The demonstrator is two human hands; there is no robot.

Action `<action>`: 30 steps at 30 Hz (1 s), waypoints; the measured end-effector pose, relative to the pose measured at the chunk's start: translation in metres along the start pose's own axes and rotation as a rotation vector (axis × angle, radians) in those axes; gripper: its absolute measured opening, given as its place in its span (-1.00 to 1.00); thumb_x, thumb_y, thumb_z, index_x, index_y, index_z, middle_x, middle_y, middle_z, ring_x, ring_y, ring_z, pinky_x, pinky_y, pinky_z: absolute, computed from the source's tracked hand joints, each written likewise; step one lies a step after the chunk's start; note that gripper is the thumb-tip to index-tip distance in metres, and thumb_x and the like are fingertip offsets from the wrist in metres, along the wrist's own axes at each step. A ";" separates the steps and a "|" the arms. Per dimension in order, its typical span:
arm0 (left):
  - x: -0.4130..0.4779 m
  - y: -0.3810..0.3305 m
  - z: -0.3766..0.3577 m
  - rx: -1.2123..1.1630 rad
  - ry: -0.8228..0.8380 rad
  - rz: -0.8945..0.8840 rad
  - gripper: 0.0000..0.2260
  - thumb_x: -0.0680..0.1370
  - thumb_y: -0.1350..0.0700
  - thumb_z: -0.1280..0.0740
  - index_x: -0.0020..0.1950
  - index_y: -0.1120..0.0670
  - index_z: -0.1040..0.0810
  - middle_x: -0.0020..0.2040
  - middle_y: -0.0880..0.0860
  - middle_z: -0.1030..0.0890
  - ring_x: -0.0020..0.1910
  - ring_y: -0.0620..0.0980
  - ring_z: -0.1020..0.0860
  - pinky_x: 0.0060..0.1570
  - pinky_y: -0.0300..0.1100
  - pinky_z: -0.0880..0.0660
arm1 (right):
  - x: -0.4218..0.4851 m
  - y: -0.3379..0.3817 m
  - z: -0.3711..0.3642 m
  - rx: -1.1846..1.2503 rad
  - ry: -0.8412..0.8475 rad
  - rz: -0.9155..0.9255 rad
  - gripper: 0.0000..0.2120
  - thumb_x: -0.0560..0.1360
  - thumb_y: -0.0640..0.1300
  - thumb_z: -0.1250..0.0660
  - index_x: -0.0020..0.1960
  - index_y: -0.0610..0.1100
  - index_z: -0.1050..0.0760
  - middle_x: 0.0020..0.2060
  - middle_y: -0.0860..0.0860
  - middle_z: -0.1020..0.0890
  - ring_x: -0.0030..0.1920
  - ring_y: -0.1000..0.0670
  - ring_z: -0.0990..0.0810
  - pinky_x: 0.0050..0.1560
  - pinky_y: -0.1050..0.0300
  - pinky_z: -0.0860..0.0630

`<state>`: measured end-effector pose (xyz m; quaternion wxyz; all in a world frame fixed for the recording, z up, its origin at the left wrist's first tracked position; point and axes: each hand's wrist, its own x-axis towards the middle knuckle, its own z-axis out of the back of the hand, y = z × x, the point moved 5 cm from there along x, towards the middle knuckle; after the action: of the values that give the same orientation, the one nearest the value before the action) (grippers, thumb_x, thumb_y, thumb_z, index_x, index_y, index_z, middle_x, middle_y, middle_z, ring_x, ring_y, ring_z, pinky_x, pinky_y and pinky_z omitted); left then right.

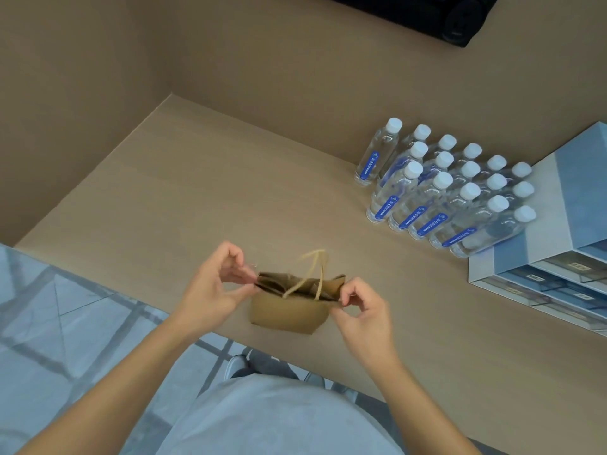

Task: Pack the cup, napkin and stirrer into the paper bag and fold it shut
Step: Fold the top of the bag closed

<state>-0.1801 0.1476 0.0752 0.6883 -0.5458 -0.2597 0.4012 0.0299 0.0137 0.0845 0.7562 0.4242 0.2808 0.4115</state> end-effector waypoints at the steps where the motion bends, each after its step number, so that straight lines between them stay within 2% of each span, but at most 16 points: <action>1: 0.001 -0.001 -0.001 0.052 -0.004 -0.042 -0.62 0.41 0.43 -0.45 -0.13 -0.06 -0.53 -0.14 -0.04 -0.66 -0.14 -0.03 -0.64 0.03 -0.05 -0.57 | 0.000 -0.006 -0.002 0.079 -0.025 -0.047 -0.56 0.30 -0.52 -0.36 -0.31 0.03 -0.39 -0.37 0.13 -0.54 -0.29 0.15 -0.48 -0.19 0.21 -0.39; 3: 0.001 -0.001 -0.005 0.155 0.016 -0.116 -0.60 0.41 0.46 -0.43 -0.18 -0.09 -0.66 -0.13 -0.06 -0.63 -0.15 -0.04 -0.60 -0.02 -0.18 -0.54 | -0.001 -0.014 -0.004 0.207 -0.059 -0.090 -0.49 0.32 -0.59 -0.32 -0.26 0.07 -0.53 -0.33 0.12 -0.67 -0.24 0.10 -0.59 -0.12 0.19 -0.49; 5: 0.001 -0.003 -0.007 0.206 -0.014 -0.192 -0.72 0.41 0.40 -0.47 -0.26 -0.01 -0.71 -0.14 -0.09 -0.61 -0.16 -0.05 -0.57 -0.09 -0.29 -0.49 | -0.001 -0.017 -0.005 0.231 -0.084 -0.060 -0.44 0.31 -0.62 -0.26 -0.29 0.05 -0.67 -0.25 0.06 -0.71 -0.14 0.04 -0.63 -0.03 0.16 -0.53; 6: 0.001 -0.004 -0.006 0.255 -0.050 -0.247 -0.78 0.42 0.33 -0.49 -0.29 0.01 -0.71 -0.13 -0.12 -0.61 -0.17 -0.05 -0.56 -0.12 -0.27 -0.48 | -0.001 -0.016 -0.005 0.186 -0.090 -0.029 -0.47 0.32 -0.59 -0.25 -0.32 0.02 -0.69 -0.21 0.07 -0.69 -0.07 0.04 -0.61 0.02 0.22 -0.50; 8: 0.000 -0.004 -0.010 0.413 -0.043 -0.362 -0.79 0.46 0.23 -0.38 -0.31 0.00 -0.70 -0.06 -0.11 -0.66 -0.16 -0.04 -0.53 -0.15 -0.17 -0.47 | -0.002 -0.012 -0.008 0.003 -0.063 0.035 -0.57 0.36 -0.45 -0.23 -0.31 0.01 -0.70 -0.07 0.18 -0.65 0.08 0.11 -0.50 0.10 0.40 -0.37; 10: 0.000 0.004 -0.019 0.519 0.051 -0.368 -0.71 0.44 0.24 -0.21 -0.25 0.00 -0.71 0.03 -0.05 -0.67 -0.09 -0.10 -0.48 -0.08 -0.13 -0.48 | -0.003 -0.012 -0.015 -0.102 0.035 0.048 -0.70 0.40 -0.22 -0.23 -0.24 0.08 -0.67 0.02 0.26 -0.58 0.15 0.20 -0.41 0.18 0.38 -0.32; 12: 0.000 0.007 -0.023 0.537 0.103 -0.263 -0.73 0.40 0.26 -0.21 -0.17 0.02 -0.68 0.09 -0.11 -0.64 0.01 -0.15 -0.43 0.04 -0.14 -0.47 | -0.004 -0.009 -0.024 -0.157 0.095 0.057 -0.89 0.41 -0.04 -0.28 -0.15 0.12 -0.58 -0.05 0.34 -0.54 0.12 0.18 -0.44 0.20 0.16 -0.40; 13: 0.000 0.006 -0.023 0.526 0.105 -0.236 -0.78 0.41 0.26 -0.25 -0.13 0.02 -0.65 0.08 -0.15 -0.63 0.04 -0.13 -0.42 0.06 -0.16 -0.46 | -0.004 -0.006 -0.028 -0.188 0.090 0.083 -0.92 0.40 -0.03 -0.35 -0.11 0.11 -0.52 -0.10 0.36 -0.52 0.07 0.12 -0.48 0.16 0.08 -0.42; 14: 0.001 0.004 -0.023 0.512 0.098 -0.237 -0.82 0.43 0.25 -0.31 -0.09 0.01 -0.62 0.03 -0.17 -0.62 0.06 -0.09 -0.41 0.04 -0.16 -0.45 | -0.005 -0.003 -0.030 -0.218 0.069 0.102 -0.81 0.38 -0.08 -0.42 -0.08 0.11 -0.46 -0.14 0.38 -0.49 0.02 0.06 -0.50 0.11 0.04 -0.43; 16: 0.004 0.000 -0.022 0.506 0.076 -0.250 -0.82 0.46 0.24 -0.43 -0.01 0.01 -0.61 -0.09 -0.22 -0.59 0.01 -0.03 -0.39 -0.03 -0.19 -0.45 | -0.003 -0.001 -0.035 -0.253 0.026 0.112 -0.69 0.35 -0.18 -0.49 -0.05 0.09 -0.43 -0.18 0.34 -0.52 -0.03 -0.01 -0.53 0.03 0.03 -0.39; 19: 0.009 -0.005 -0.022 0.515 0.073 -0.306 -0.89 0.47 0.08 -0.47 -0.01 -0.01 -0.69 -0.18 -0.21 -0.61 -0.09 -0.03 -0.35 -0.07 -0.29 -0.37 | 0.004 0.006 -0.045 -0.302 0.004 0.164 -0.81 0.37 -0.09 -0.49 -0.05 0.09 -0.61 -0.20 0.14 -0.64 -0.06 -0.03 -0.53 0.00 0.11 -0.30; 22: 0.014 -0.010 -0.031 0.509 0.121 -0.342 -0.82 0.47 -0.07 -0.39 -0.06 -0.02 -0.72 -0.20 -0.13 -0.64 -0.10 -0.05 -0.37 -0.08 -0.29 -0.36 | 0.012 0.021 -0.058 -0.331 0.021 0.220 -0.92 0.37 -0.10 -0.50 -0.13 0.01 -0.69 -0.29 0.06 -0.64 -0.15 -0.03 -0.55 -0.03 0.12 -0.32; 25: 0.021 -0.010 -0.026 0.540 0.134 -0.337 -0.89 0.45 -0.04 -0.46 -0.11 -0.04 -0.72 -0.28 -0.21 -0.56 -0.14 -0.07 -0.34 -0.10 -0.23 -0.35 | 0.021 0.031 -0.065 -0.384 0.078 0.225 -0.95 0.39 -0.12 -0.50 -0.16 0.00 -0.69 -0.28 0.06 -0.66 -0.15 -0.03 -0.57 -0.03 0.08 -0.36; 27: 0.025 -0.007 -0.016 0.570 0.146 -0.331 -0.92 0.42 0.01 -0.51 -0.12 -0.05 -0.72 -0.30 -0.31 -0.48 -0.16 -0.07 -0.35 -0.10 -0.15 -0.37 | 0.023 0.026 -0.058 -0.432 0.104 0.224 -0.95 0.38 -0.09 -0.50 -0.17 0.03 -0.68 -0.25 0.09 -0.69 -0.12 0.00 -0.56 -0.04 0.10 -0.29; 30: 0.025 -0.003 -0.006 0.553 0.172 -0.313 -0.90 0.43 0.03 -0.51 -0.08 -0.04 -0.73 -0.29 -0.27 -0.55 -0.16 -0.10 -0.39 -0.11 -0.26 -0.36 | 0.019 0.009 -0.035 -0.445 0.052 0.148 -0.94 0.35 -0.08 -0.53 -0.21 0.05 -0.67 -0.27 0.12 -0.69 -0.15 0.03 -0.56 -0.05 0.09 -0.28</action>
<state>-0.1610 0.1655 0.0745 0.8830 -0.3237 -0.1625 0.2985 0.0094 0.0474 0.0743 0.7912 0.2558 0.1707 0.5286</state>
